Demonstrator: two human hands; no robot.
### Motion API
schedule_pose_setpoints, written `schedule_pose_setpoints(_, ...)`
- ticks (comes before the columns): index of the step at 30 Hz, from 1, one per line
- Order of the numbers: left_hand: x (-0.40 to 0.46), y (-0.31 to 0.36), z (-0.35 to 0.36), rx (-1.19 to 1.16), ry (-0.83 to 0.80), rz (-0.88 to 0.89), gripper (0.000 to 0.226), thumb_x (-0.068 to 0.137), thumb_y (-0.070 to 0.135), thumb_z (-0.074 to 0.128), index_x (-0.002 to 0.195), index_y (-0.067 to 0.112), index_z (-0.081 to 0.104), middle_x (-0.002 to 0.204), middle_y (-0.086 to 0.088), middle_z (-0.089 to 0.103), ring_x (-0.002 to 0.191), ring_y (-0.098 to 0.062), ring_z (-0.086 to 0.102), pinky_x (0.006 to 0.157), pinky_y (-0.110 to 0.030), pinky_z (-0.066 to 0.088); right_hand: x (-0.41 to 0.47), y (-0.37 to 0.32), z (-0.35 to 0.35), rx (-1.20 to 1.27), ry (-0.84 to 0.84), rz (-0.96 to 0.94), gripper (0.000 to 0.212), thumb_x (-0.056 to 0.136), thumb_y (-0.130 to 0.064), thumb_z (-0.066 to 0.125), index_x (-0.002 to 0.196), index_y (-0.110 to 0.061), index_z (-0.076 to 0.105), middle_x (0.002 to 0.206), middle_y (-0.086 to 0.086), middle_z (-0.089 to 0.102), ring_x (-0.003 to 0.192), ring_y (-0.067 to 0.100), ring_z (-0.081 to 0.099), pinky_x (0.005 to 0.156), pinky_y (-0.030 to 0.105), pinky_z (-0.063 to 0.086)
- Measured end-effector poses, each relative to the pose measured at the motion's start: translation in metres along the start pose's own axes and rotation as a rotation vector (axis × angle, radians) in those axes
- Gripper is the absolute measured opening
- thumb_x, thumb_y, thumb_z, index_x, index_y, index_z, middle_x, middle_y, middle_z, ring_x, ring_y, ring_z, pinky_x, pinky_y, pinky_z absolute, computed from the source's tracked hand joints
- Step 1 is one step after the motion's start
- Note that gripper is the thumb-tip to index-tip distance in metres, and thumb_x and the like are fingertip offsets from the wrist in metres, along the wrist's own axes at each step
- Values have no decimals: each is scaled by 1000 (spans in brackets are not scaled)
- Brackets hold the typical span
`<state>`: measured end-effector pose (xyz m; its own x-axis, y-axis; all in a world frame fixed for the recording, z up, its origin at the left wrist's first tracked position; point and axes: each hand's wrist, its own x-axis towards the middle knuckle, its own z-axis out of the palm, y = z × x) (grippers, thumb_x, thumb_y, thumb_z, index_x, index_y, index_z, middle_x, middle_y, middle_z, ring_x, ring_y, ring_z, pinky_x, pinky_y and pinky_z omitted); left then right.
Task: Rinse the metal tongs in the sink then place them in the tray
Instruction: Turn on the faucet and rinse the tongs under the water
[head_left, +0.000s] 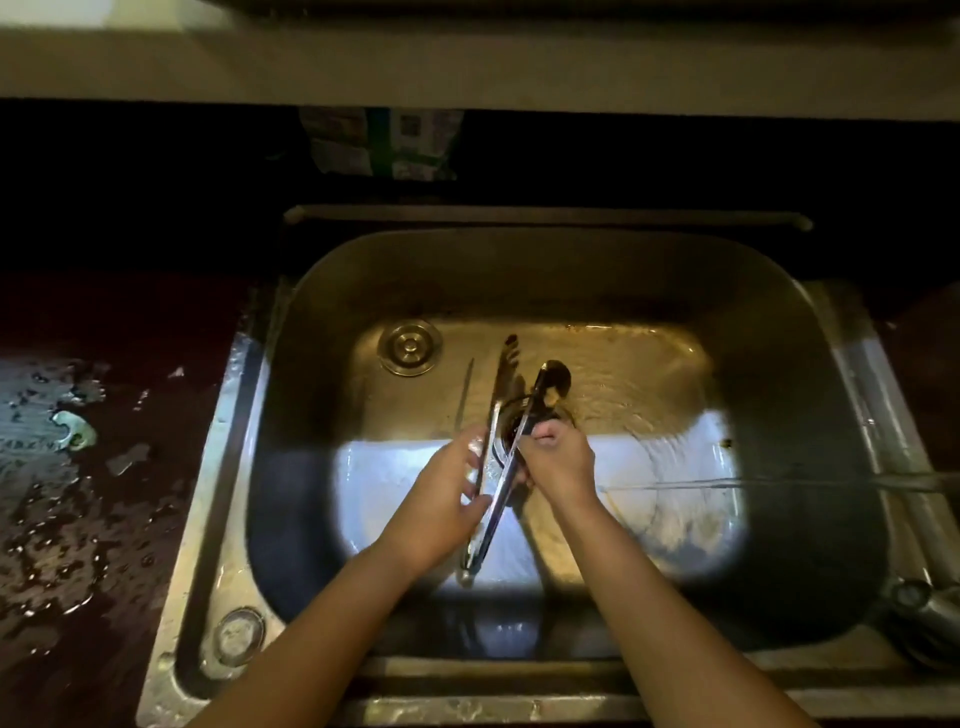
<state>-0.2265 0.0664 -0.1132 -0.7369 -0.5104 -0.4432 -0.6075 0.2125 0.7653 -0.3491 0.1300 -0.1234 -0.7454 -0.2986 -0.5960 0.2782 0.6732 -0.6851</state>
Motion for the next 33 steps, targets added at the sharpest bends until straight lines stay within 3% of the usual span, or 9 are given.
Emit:
schedule_pose_setpoints(5,-15,33,6,-500,-105,-207,8,88,16,57,93,21,61,97,-7,69,82,-13,63,69,-24,47,-21,-1,-35,90,21,28,17,79,-11,60,63,-15,55,52,5,60,51,18,57,66,38,49)
schedule_pose_setpoints(9,-31,61,9,-716,-221,-264,11,85,15,60,83,25,65,84,-9,73,67,-20,69,51,-24,51,-44,3,-67,139,-1,-15,13,84,-14,58,76,-5,62,60,7,62,49,13,55,54,28,47)
schedule_pose_setpoints(16,-50,92,16,-645,-313,-220,10,81,17,65,92,16,65,84,-16,76,74,-28,68,63,-30,52,-78,44,-121,474,168,35,15,90,-8,52,89,-22,57,81,8,66,51,14,60,42,16,47)
schedule_pose_setpoints(18,-51,100,20,-594,-300,-206,5,81,17,66,77,20,68,82,-18,75,73,-31,66,59,-28,52,-88,56,-134,385,269,-64,23,88,-1,50,88,-23,55,91,10,65,65,17,64,49,11,48)
schedule_pose_setpoints(22,-55,108,28,-559,-307,-193,16,80,18,67,65,21,66,81,-19,75,71,-30,67,52,-23,51,-99,59,-149,-133,340,-455,31,84,1,50,109,-14,61,110,-7,57,107,9,53,93,17,42)
schedule_pose_setpoints(24,-56,109,29,-555,-290,-187,15,79,19,68,64,21,66,85,-22,74,77,-34,67,54,-24,51,-98,55,-150,-410,252,-667,39,81,-7,46,116,-14,61,120,-10,55,118,3,44,107,14,28)
schedule_pose_setpoints(26,-56,111,29,-552,-259,-169,17,79,19,68,62,21,65,87,-24,73,83,-38,67,56,-27,50,-88,56,-152,-668,138,-818,44,79,-12,44,119,-17,60,126,-5,60,123,9,48,112,28,28)
schedule_pose_setpoints(31,-56,113,27,-533,-223,-164,14,80,16,67,67,17,60,92,-28,71,66,-29,64,49,-21,45,-46,37,-176,-751,172,-685,52,80,-1,54,130,-12,51,141,10,49,136,28,37,117,40,22)
schedule_pose_setpoints(33,-52,114,26,-538,-211,-149,12,80,12,65,70,14,60,95,-35,67,63,-26,59,49,-22,43,-53,36,-170,-774,131,-742,52,79,-7,52,131,-13,50,139,12,50,131,30,45,114,34,26)
